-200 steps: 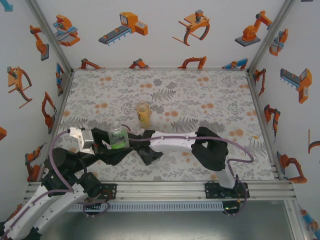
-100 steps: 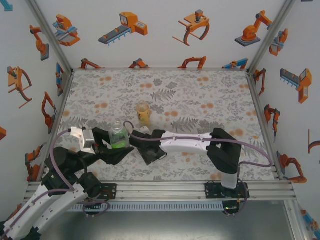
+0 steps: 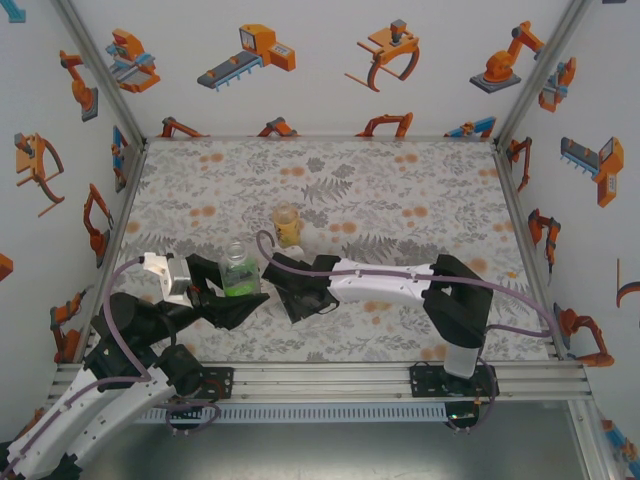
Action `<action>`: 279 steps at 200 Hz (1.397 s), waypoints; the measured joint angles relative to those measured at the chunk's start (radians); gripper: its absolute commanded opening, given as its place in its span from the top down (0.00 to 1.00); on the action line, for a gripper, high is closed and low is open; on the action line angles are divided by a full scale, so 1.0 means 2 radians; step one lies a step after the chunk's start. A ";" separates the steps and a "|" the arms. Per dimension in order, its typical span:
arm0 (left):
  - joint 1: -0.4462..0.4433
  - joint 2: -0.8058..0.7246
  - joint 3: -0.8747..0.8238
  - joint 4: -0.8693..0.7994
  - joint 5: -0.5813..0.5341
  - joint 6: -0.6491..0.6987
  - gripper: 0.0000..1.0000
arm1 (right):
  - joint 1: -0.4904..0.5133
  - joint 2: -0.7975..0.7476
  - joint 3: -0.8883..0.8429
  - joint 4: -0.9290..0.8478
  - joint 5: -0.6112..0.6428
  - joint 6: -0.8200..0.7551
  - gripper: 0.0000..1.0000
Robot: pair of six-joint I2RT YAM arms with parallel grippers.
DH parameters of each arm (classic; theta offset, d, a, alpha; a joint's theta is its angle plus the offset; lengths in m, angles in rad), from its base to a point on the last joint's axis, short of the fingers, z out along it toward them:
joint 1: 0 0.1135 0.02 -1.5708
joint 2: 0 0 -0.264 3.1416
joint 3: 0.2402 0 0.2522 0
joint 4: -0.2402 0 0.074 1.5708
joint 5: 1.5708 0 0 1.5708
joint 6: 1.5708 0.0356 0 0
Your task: Screw on the bottle caps
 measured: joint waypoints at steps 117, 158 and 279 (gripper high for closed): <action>0.000 0.022 0.001 0.003 0.001 -0.004 1.00 | -0.011 0.000 -0.028 0.010 -0.003 0.009 0.51; 0.000 0.025 0.001 0.004 0.001 -0.004 1.00 | -0.011 0.000 -0.031 0.010 -0.003 0.009 0.51; 0.000 0.025 0.001 0.004 0.001 -0.004 1.00 | -0.011 0.007 -0.033 0.010 -0.003 0.009 0.51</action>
